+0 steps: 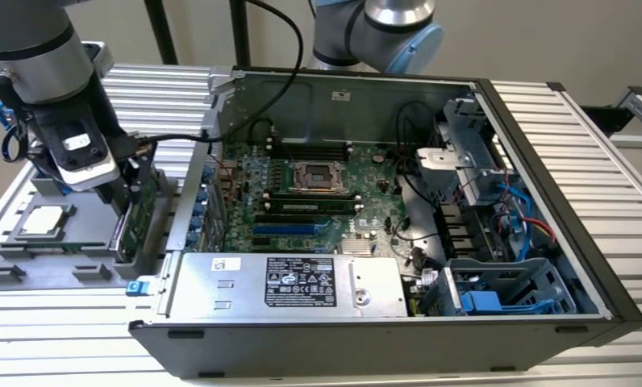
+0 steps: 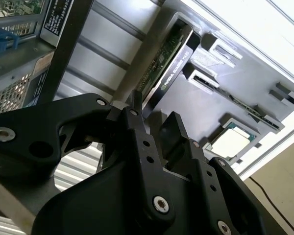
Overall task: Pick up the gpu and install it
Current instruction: 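Pick up the gpu and move the gpu toward the slot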
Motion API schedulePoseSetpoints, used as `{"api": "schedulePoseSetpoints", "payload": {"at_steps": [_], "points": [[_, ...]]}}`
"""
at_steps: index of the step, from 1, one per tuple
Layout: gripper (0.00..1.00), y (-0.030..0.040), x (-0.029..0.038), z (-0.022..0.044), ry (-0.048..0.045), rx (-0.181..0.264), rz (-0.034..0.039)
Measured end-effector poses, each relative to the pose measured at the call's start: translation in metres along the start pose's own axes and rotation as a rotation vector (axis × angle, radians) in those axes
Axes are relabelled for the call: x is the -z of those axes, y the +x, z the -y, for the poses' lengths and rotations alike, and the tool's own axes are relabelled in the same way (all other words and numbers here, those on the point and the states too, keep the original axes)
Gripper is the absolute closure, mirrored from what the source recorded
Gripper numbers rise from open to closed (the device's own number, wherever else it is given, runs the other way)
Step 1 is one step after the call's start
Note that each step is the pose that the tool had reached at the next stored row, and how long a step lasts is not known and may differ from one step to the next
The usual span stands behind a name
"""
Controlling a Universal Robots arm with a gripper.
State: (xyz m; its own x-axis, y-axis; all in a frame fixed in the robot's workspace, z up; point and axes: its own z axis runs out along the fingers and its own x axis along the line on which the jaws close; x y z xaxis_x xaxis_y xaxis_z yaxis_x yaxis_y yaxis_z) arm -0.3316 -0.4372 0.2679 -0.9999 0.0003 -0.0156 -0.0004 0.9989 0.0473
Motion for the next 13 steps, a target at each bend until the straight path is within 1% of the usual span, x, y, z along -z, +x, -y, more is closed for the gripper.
{"api": "schedulePoseSetpoints", "payload": {"at_steps": [13], "points": [[0.00,-0.0010,-0.0117,0.0005,0.0018,0.000,0.0000]]}}
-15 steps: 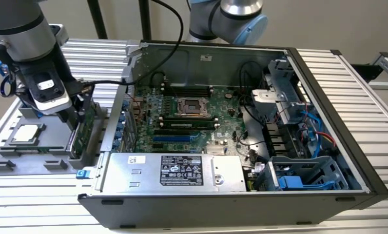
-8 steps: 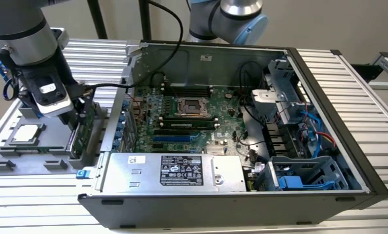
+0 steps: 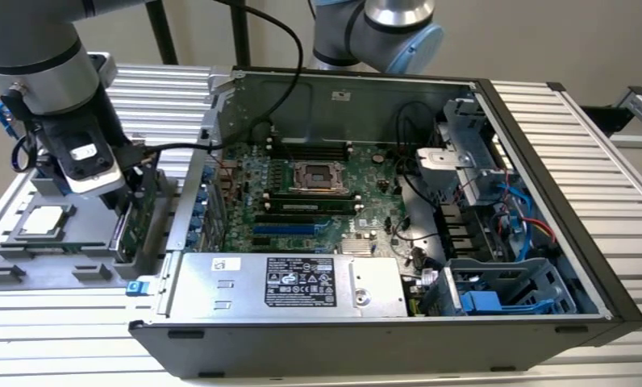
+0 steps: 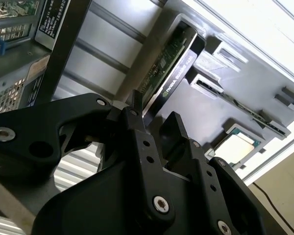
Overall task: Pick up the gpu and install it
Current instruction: 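Pick up the gpu and move the gpu toward the slot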
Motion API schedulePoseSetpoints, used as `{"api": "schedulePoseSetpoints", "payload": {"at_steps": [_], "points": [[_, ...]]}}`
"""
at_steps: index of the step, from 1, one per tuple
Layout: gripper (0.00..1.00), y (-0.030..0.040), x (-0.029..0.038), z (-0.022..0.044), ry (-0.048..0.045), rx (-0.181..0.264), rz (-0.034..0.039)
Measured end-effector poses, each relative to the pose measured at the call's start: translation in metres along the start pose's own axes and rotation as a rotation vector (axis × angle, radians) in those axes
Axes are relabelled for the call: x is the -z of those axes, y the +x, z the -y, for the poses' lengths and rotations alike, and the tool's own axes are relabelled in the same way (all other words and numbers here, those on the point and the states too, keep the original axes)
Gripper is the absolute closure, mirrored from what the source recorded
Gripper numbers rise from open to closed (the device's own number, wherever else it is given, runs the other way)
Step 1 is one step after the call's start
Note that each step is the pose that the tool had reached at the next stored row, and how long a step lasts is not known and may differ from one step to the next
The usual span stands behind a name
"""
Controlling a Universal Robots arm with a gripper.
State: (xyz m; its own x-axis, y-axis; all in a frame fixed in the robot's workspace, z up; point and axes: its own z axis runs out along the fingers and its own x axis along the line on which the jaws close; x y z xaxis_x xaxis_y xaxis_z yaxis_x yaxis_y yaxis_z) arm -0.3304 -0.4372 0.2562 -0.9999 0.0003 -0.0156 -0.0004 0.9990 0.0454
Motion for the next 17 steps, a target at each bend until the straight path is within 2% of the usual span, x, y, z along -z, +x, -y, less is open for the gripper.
{"api": "schedulePoseSetpoints", "payload": {"at_steps": [17], "points": [[0.00,-0.0001,-0.0078,0.0004,0.0008,0.000,0.0000]]}}
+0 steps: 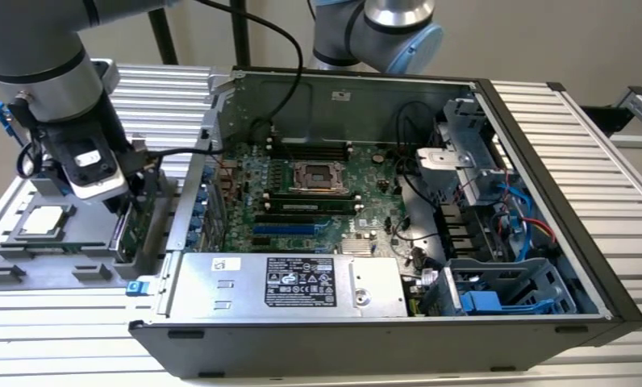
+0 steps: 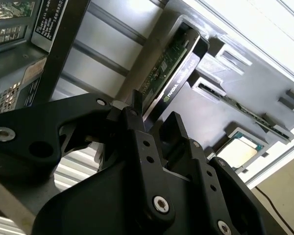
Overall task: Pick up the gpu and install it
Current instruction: 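Pick up the gpu and move the gpu toward the slot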
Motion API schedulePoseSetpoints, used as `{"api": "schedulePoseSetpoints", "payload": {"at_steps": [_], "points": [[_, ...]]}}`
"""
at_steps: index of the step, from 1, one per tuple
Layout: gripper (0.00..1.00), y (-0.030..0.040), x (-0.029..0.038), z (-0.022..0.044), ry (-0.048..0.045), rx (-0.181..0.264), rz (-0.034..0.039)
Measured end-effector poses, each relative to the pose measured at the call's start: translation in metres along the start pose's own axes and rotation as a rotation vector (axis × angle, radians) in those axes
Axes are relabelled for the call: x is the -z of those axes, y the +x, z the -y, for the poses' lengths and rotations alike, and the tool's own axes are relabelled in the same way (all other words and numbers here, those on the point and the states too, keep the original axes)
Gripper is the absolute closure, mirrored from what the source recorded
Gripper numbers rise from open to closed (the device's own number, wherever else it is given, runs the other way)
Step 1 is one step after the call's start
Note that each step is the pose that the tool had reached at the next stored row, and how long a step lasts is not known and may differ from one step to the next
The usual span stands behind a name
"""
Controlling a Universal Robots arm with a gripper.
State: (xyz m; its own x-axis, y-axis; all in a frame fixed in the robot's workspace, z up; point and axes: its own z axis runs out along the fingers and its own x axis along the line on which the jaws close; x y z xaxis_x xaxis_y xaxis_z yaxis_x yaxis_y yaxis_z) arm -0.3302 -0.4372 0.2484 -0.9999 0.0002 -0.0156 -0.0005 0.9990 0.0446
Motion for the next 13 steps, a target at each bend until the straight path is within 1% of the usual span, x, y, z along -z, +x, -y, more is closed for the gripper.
{"api": "schedulePoseSetpoints", "payload": {"at_steps": [13], "points": [[0.00,0.0002,-0.0083,0.0004,0.0000,0.000,-0.0001]]}}
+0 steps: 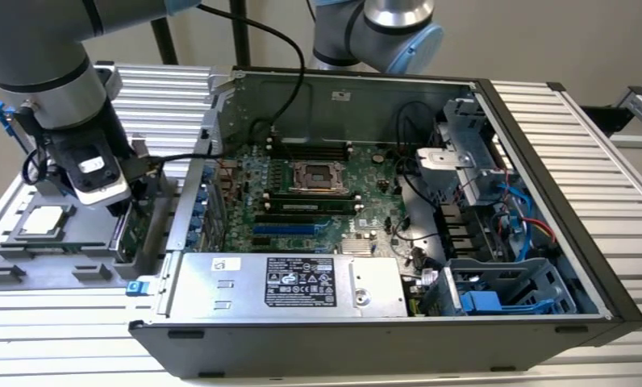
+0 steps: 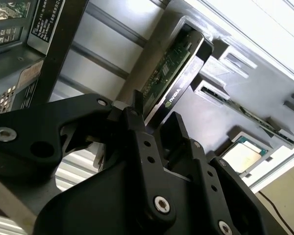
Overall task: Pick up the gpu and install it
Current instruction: 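Pick up the gpu and move the gpu toward the slot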
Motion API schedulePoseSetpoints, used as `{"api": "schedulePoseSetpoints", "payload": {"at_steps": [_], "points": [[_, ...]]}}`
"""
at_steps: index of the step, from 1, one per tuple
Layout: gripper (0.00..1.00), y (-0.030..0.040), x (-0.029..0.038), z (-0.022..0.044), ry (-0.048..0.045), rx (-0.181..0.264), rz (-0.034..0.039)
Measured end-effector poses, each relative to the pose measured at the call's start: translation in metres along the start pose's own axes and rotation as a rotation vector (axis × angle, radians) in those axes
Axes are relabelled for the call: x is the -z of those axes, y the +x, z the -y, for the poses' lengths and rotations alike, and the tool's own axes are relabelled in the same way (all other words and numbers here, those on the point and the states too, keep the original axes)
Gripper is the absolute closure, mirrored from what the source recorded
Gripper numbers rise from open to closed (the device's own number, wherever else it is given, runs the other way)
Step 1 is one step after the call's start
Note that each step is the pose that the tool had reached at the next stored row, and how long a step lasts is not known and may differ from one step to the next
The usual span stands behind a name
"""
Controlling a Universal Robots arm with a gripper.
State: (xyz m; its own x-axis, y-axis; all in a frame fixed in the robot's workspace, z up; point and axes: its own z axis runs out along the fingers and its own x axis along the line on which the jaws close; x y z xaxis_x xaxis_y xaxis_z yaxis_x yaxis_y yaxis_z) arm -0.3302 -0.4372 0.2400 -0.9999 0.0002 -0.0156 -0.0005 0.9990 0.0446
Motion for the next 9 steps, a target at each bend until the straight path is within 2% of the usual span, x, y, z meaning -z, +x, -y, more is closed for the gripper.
{"api": "schedulePoseSetpoints", "payload": {"at_steps": [9], "points": [[0.00,0.0000,-0.0011,0.0000,0.0000,0.000,0.0000]]}}
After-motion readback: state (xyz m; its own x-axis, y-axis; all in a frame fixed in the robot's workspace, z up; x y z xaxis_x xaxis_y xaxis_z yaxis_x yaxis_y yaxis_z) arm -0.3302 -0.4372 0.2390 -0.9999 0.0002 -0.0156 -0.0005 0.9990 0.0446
